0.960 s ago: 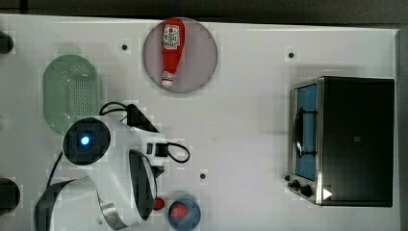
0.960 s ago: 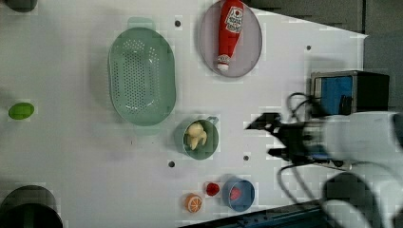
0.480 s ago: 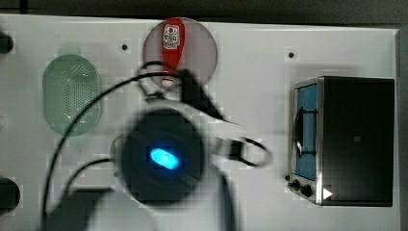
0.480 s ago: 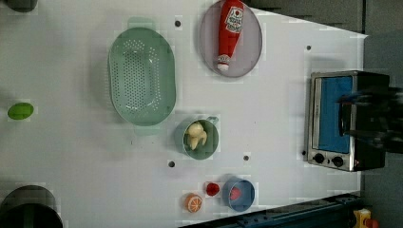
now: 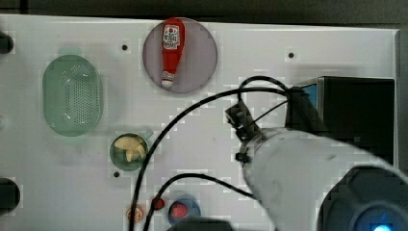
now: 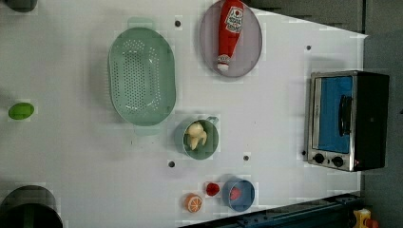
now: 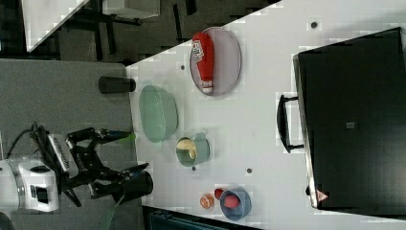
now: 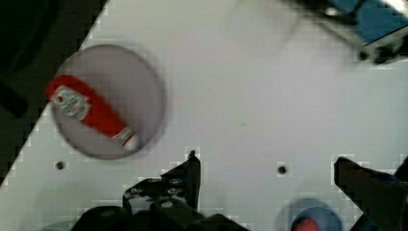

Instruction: Pick Banana and place it in mug.

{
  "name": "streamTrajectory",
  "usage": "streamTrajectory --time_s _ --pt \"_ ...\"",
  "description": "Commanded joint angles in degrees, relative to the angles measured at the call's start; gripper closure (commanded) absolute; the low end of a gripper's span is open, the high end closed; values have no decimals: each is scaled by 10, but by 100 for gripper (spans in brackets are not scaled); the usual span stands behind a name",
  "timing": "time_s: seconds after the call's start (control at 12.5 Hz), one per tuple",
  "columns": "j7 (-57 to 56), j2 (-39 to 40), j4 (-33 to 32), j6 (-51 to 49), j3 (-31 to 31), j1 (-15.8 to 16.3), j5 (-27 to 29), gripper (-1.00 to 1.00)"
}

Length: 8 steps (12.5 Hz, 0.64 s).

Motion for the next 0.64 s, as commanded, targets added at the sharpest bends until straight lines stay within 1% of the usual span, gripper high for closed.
streamTrajectory --time_s 0.08,0.24,0.64 --pt "-55 31 -13 -22 9 5 1 -100" --pt "-55 32 -13 -45 11 5 -9 -100" --pt "-55 34 -14 -42 12 5 -9 -100"
